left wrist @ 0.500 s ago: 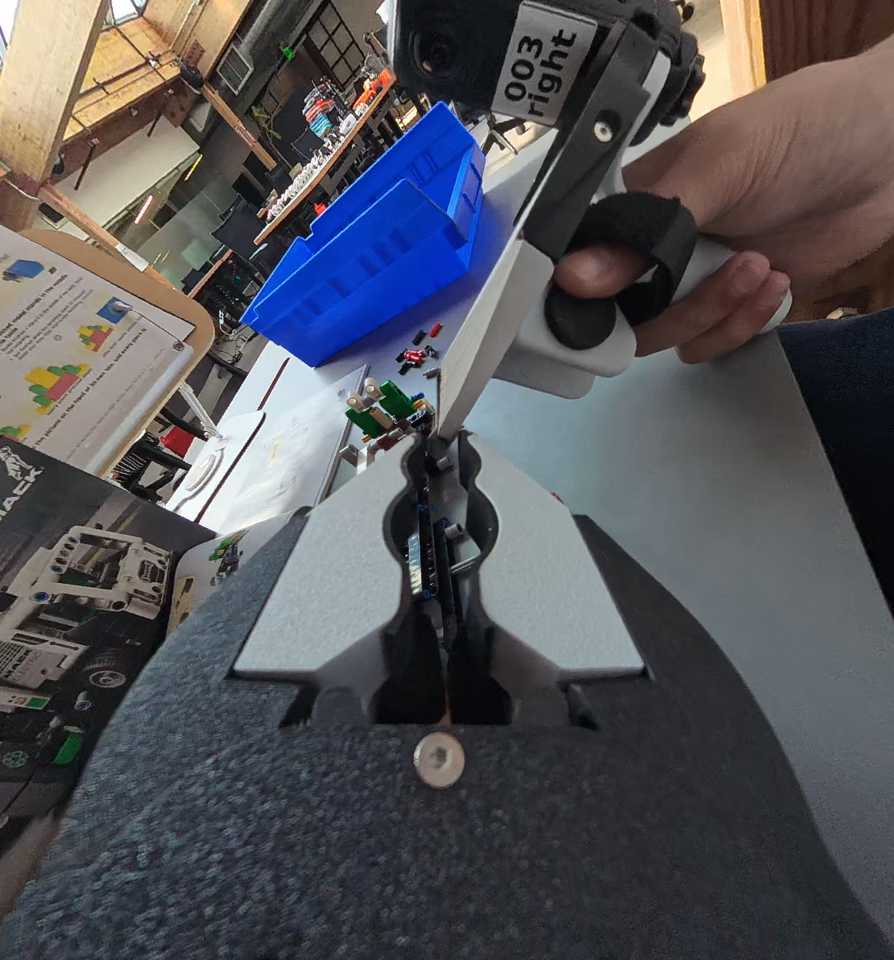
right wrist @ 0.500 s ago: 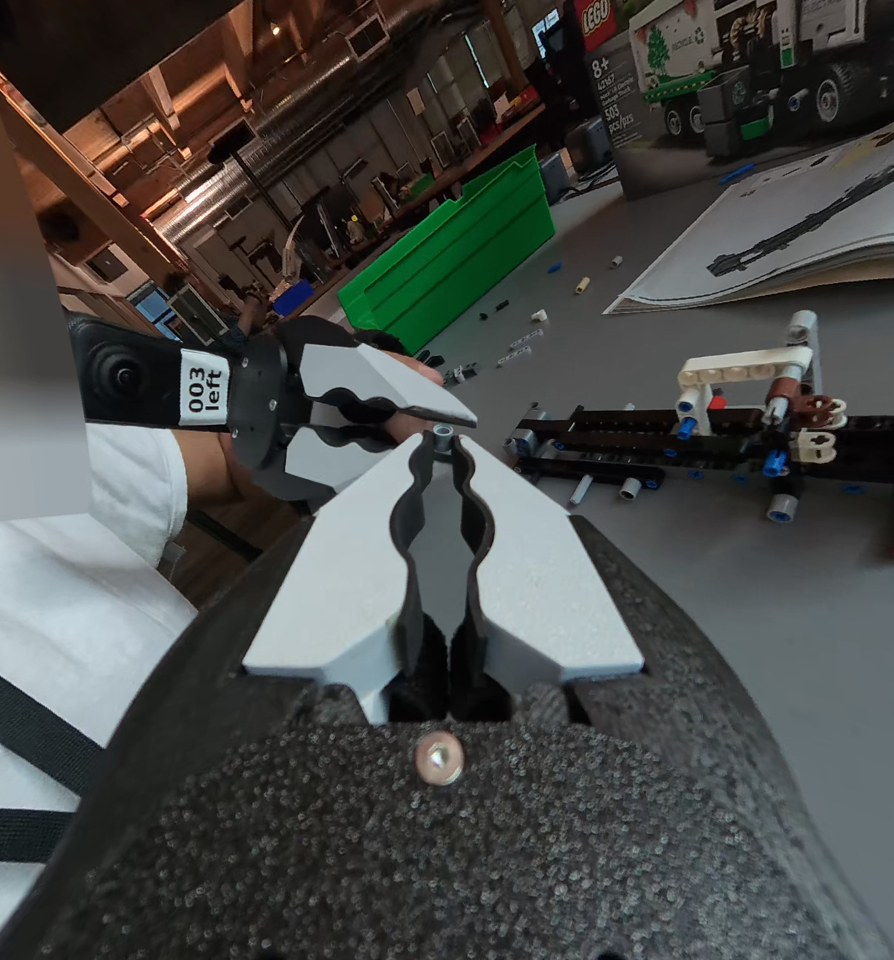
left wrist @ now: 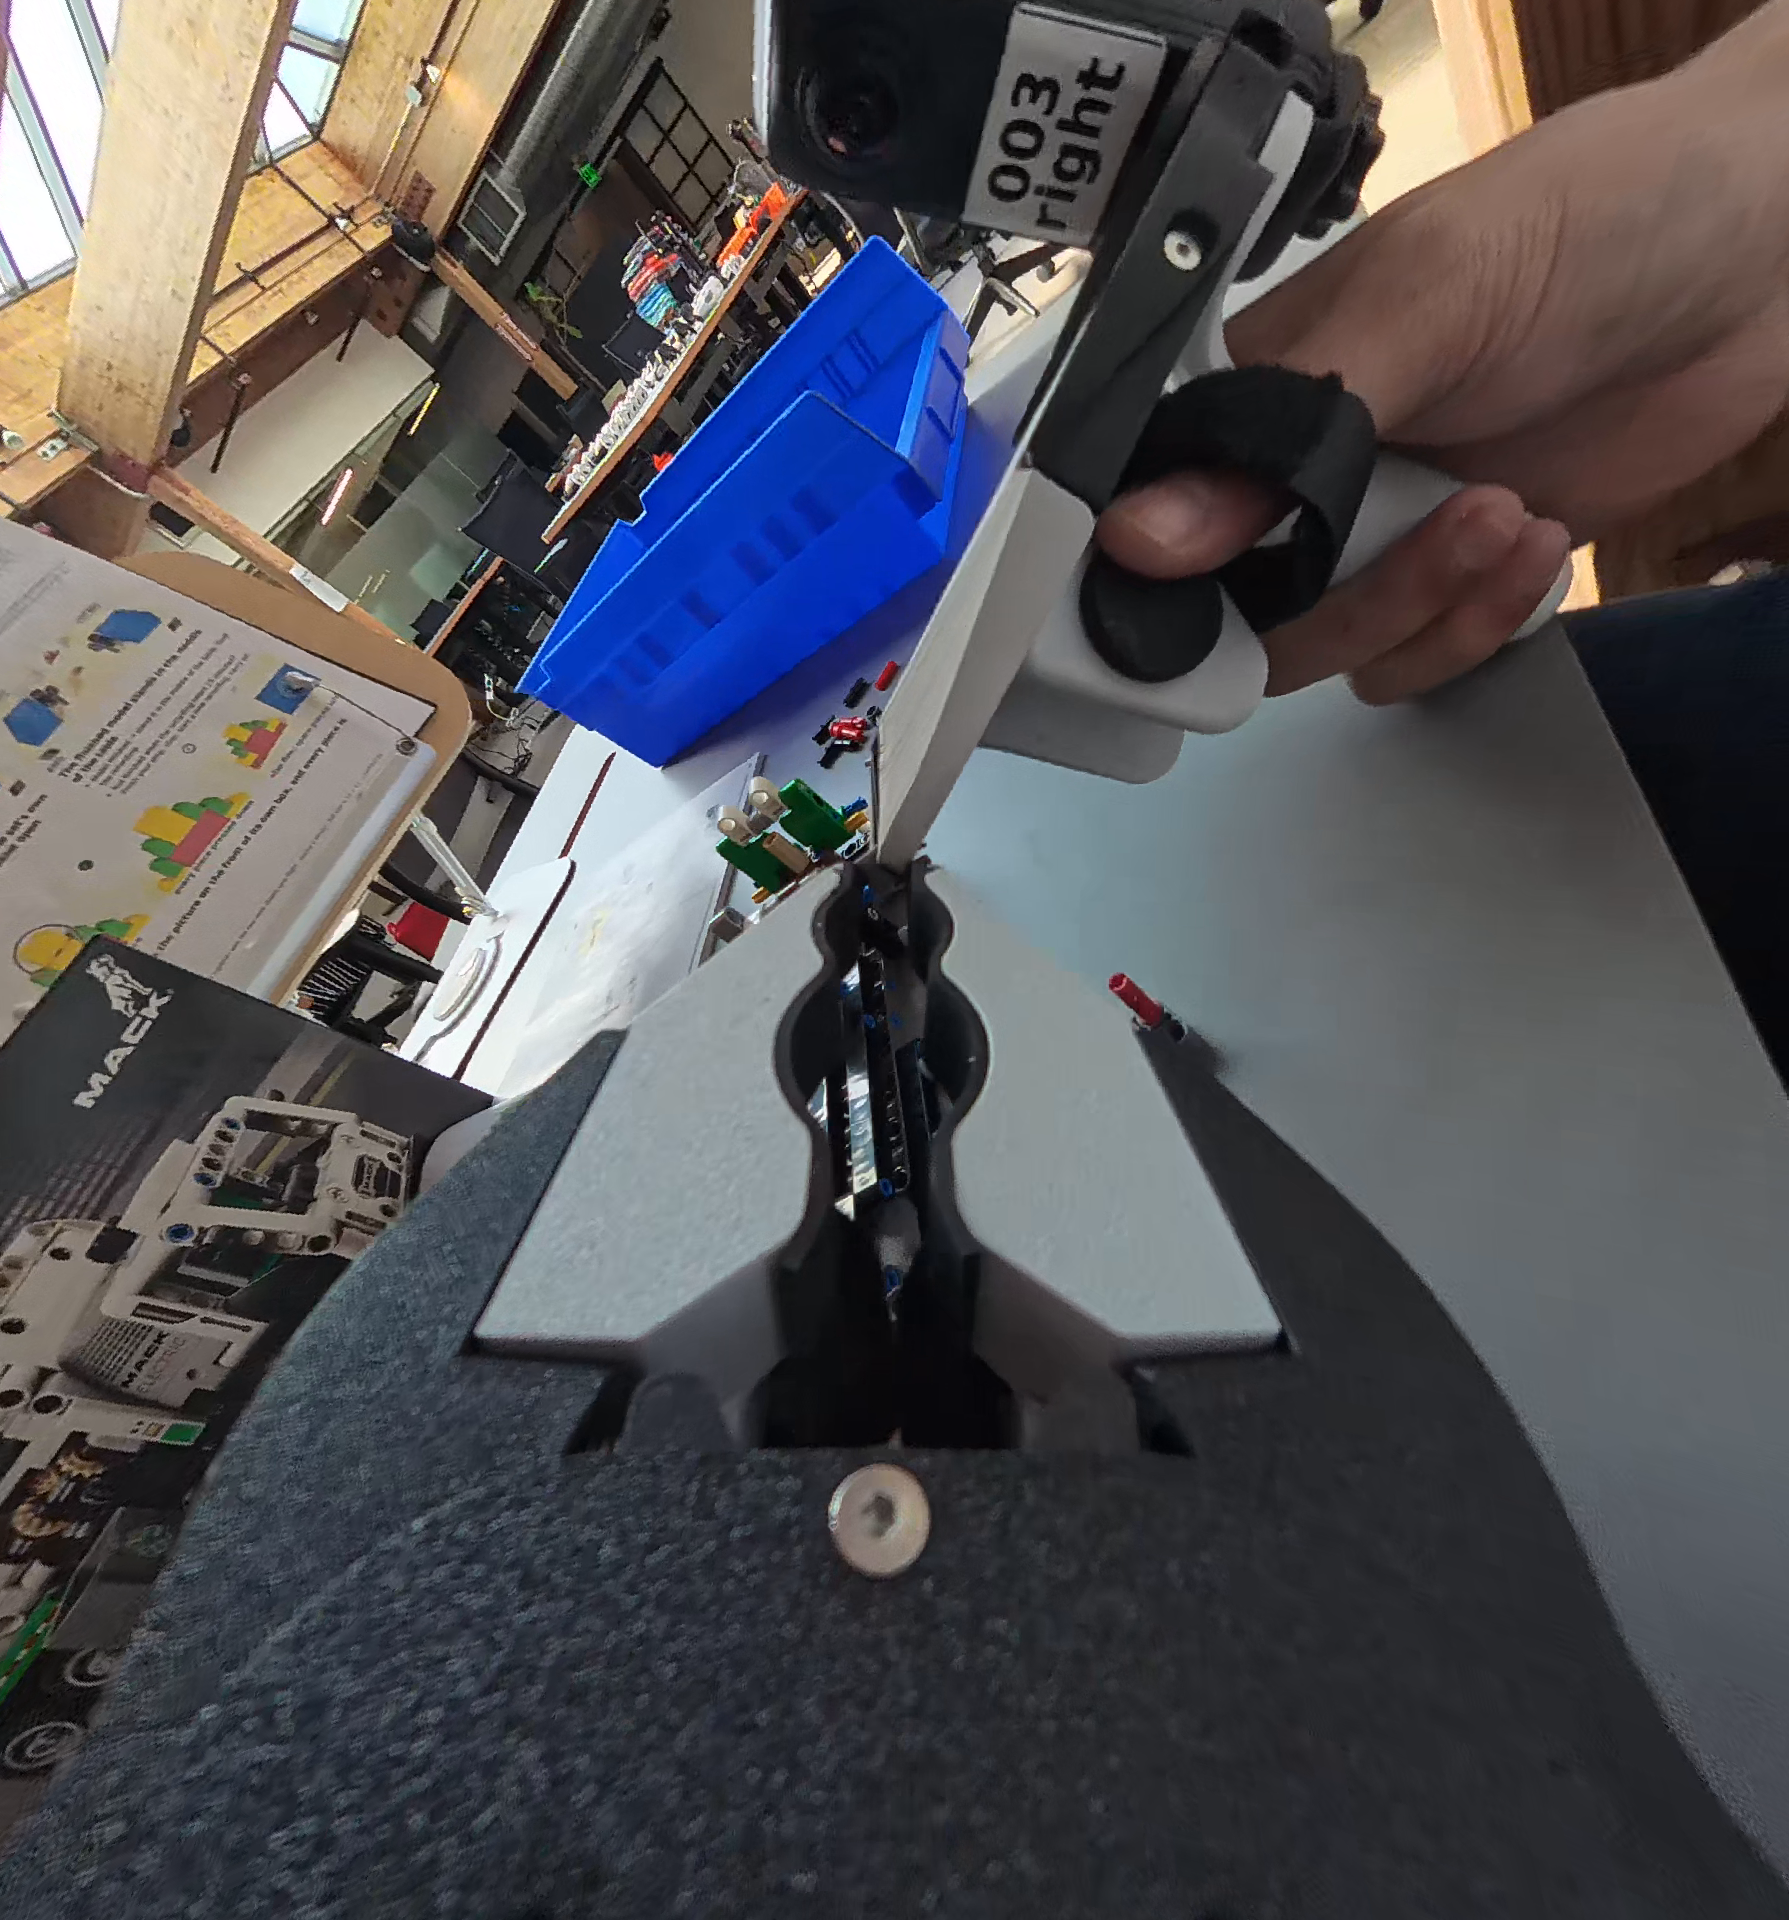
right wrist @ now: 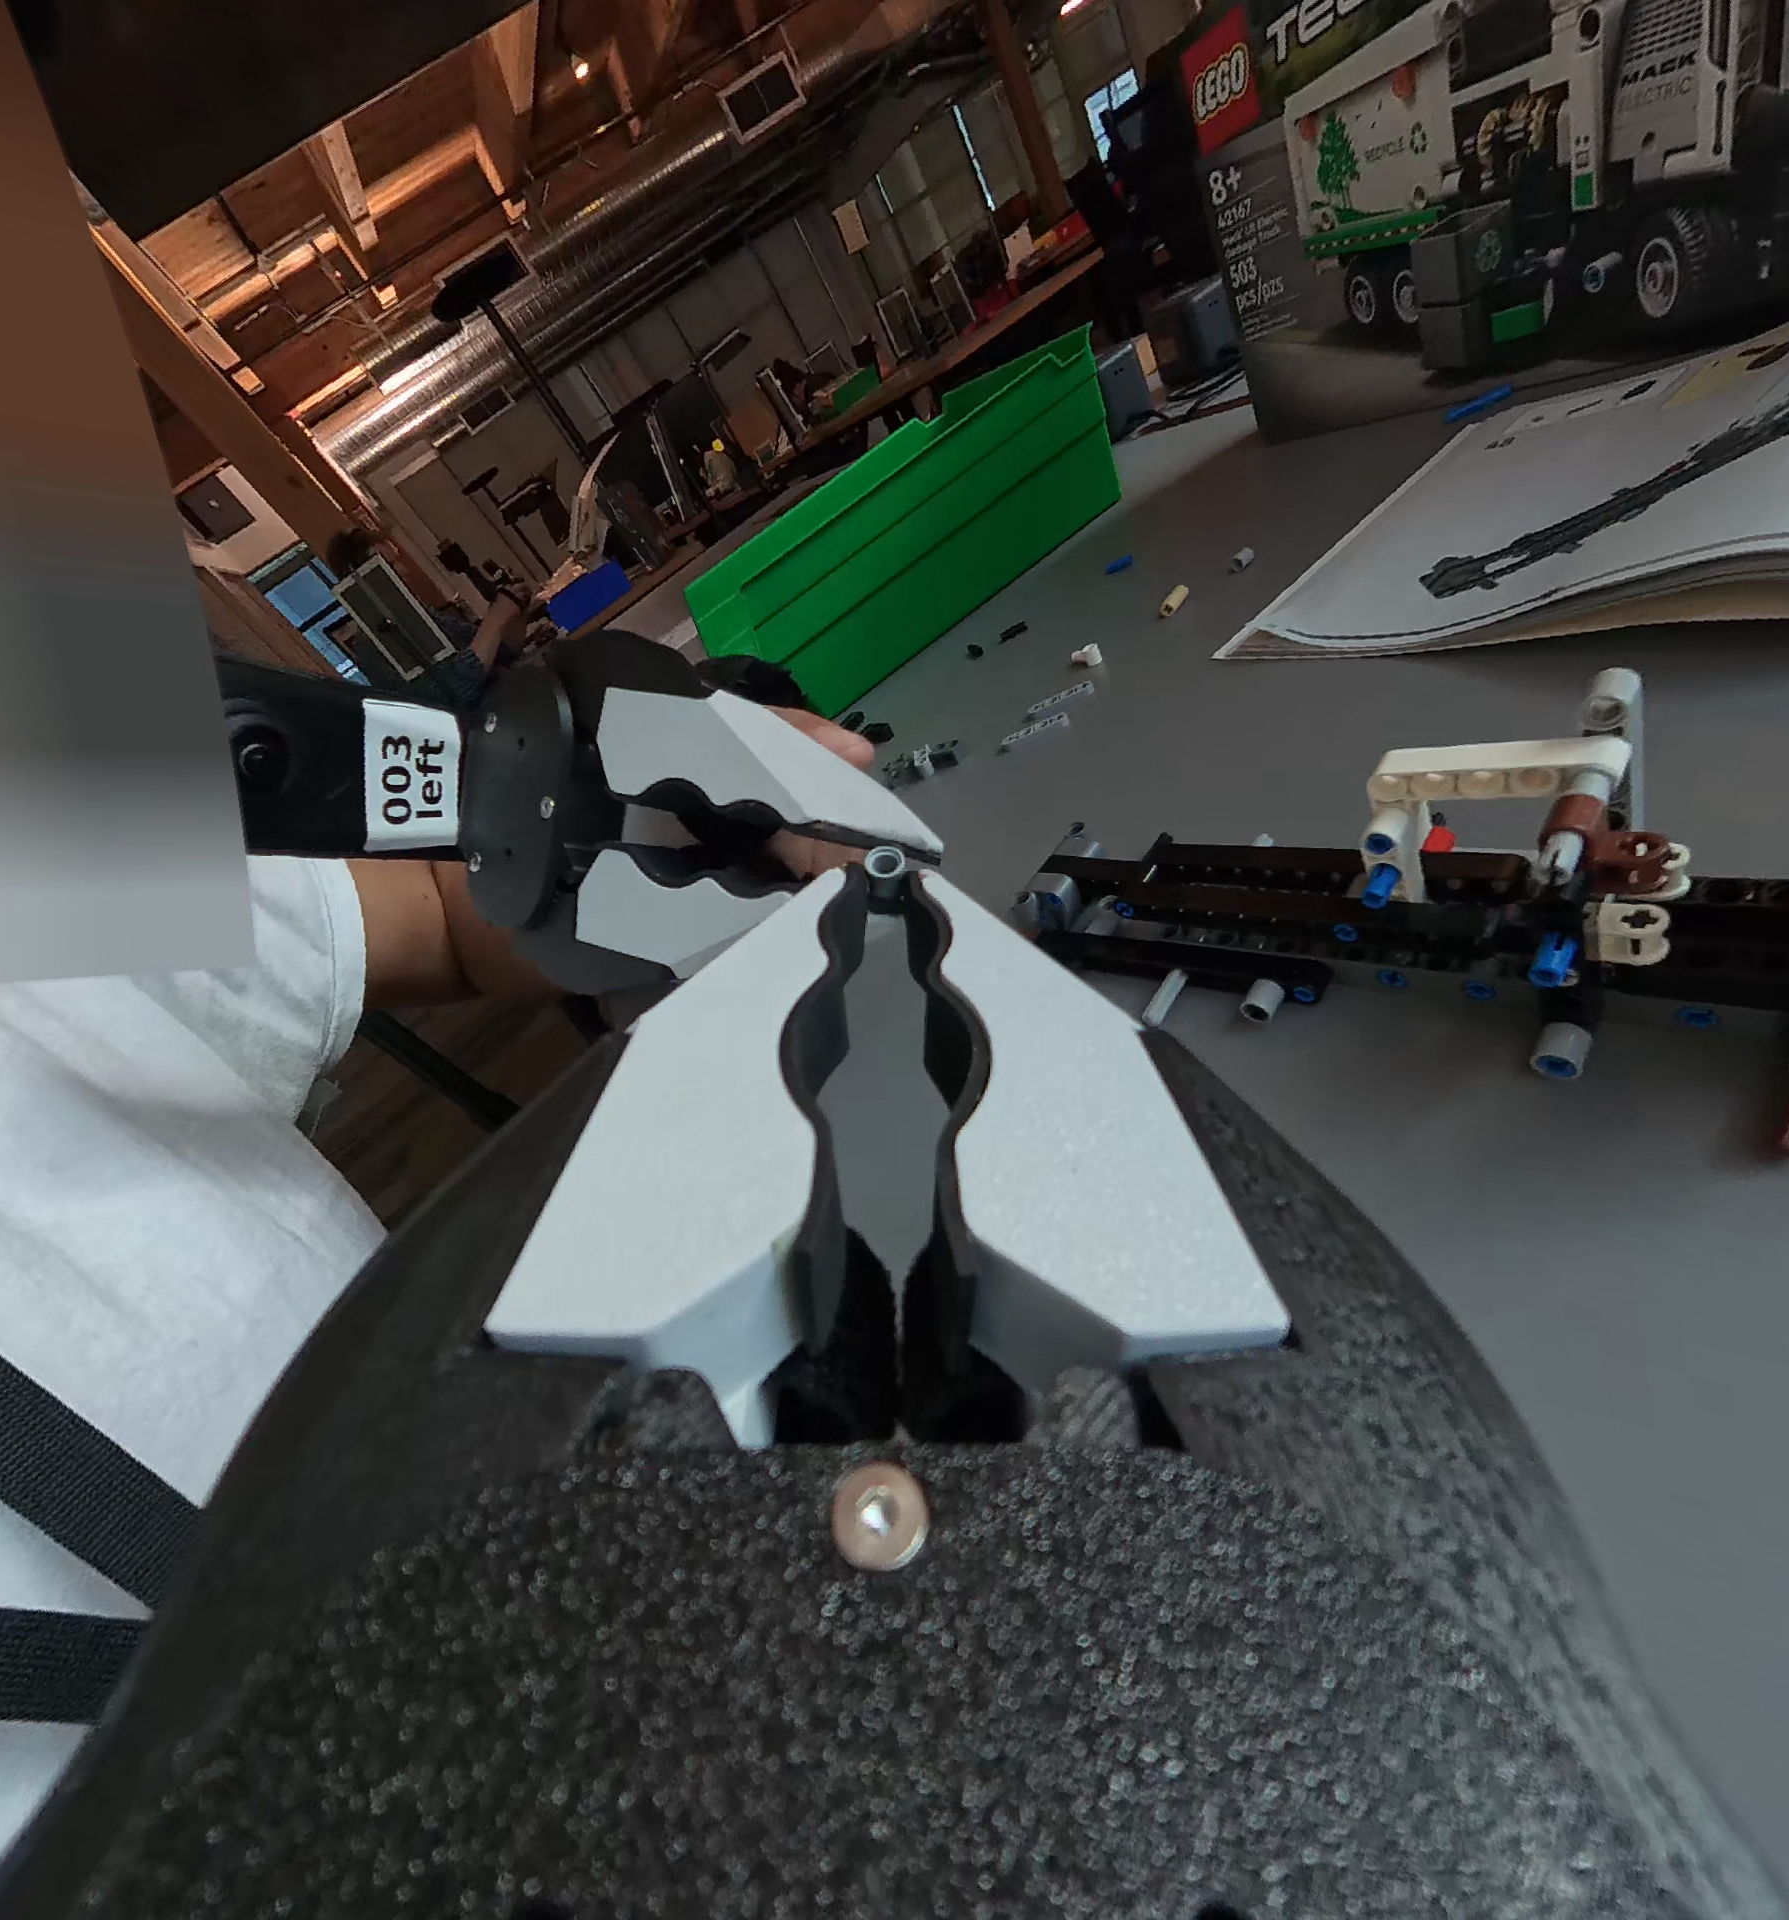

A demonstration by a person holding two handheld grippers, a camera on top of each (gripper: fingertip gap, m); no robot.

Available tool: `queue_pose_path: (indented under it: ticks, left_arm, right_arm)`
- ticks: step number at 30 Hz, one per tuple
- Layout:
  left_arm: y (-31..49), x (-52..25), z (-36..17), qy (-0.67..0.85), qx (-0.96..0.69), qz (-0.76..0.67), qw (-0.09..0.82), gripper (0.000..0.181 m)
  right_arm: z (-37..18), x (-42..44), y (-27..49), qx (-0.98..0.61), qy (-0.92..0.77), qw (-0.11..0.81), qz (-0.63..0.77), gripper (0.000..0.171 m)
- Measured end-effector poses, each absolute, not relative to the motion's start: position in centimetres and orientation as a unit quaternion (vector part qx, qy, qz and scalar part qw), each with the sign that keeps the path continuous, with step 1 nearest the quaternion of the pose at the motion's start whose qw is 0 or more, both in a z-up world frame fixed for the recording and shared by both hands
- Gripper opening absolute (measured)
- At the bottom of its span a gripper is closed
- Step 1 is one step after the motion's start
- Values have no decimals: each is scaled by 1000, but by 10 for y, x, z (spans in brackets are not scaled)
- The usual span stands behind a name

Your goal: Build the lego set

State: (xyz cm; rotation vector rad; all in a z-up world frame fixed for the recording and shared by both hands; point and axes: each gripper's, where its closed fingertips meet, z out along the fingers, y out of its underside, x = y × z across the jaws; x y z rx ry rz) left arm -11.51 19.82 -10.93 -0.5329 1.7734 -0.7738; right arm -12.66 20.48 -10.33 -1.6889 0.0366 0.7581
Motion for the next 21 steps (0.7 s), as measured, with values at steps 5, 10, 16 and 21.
queue_pose_path:
  ticks: [5, 10, 16, 21]
  left_arm:
    - [198, -118, -117, 767, -167, -268, 559, 5]
    - [196, -119, -123, 775, -143, -237, 568, 4]
    - [197, -118, -126, 779, -142, -231, 566, 5]
    - [196, -118, -129, 780, -141, -228, 565, 5]
  right_arm:
    - [-108, -128, 202, -741, 0, 578, 342, 7]
    - [-114, -130, 200, -755, -7, 553, 351, 9]
    - [-119, -130, 200, -768, -14, 546, 334, 7]
    - [-123, -130, 200, -774, -12, 539, 331, 6]
